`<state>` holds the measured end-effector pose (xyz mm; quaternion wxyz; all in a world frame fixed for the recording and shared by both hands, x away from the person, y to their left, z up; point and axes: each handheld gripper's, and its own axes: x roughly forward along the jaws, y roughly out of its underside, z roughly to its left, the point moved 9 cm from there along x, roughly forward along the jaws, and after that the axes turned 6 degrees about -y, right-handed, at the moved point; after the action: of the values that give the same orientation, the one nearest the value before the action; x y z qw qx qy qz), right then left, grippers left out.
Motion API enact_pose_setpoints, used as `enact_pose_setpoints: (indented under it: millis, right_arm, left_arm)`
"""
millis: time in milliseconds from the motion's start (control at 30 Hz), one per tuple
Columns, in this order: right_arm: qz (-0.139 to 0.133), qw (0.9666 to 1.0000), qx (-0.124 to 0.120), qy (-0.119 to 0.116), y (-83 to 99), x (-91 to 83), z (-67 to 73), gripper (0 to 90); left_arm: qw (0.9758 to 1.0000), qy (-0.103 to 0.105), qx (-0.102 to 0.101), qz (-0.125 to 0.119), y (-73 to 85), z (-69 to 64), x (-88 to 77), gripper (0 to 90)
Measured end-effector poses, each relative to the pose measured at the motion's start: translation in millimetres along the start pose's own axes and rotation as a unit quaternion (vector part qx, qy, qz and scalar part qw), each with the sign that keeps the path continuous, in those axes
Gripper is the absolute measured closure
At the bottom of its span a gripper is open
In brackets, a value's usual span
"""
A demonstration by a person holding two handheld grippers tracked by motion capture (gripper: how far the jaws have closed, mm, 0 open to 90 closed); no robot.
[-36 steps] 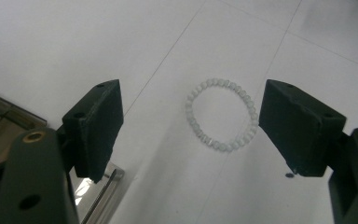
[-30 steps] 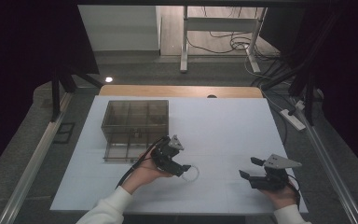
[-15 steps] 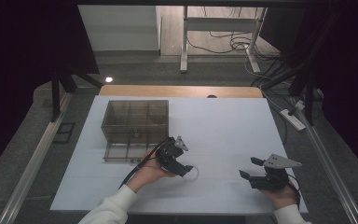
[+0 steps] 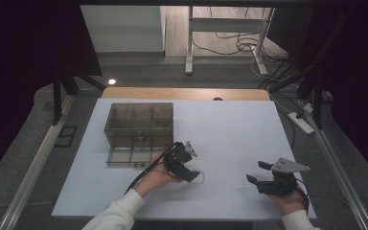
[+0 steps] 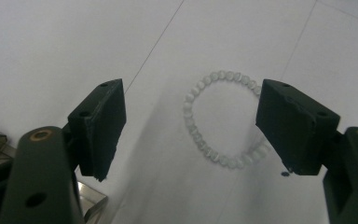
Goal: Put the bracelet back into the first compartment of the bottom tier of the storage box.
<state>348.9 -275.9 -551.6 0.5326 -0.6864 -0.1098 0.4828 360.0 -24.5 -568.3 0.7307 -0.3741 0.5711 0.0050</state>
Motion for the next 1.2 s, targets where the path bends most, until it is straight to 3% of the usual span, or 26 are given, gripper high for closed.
enact_pose_setpoints:
  millis: [567, 1200]
  right_arm:
    - [0.008, 1.0000, -0.004, 0.001, 1.5, 1.9, 0.6, 26.9]
    - [0.006, 1.0000, -0.001, 0.003, 1.3, -0.8, -0.7, 26.9]
  left_arm:
    - [0.9993, -0.006, 0.017, 0.033, 1.3, -1.4, 16.2, 25.0]
    - [0.9980, 0.006, 0.023, 0.059, 4.7, -2.7, 26.8, 29.8]
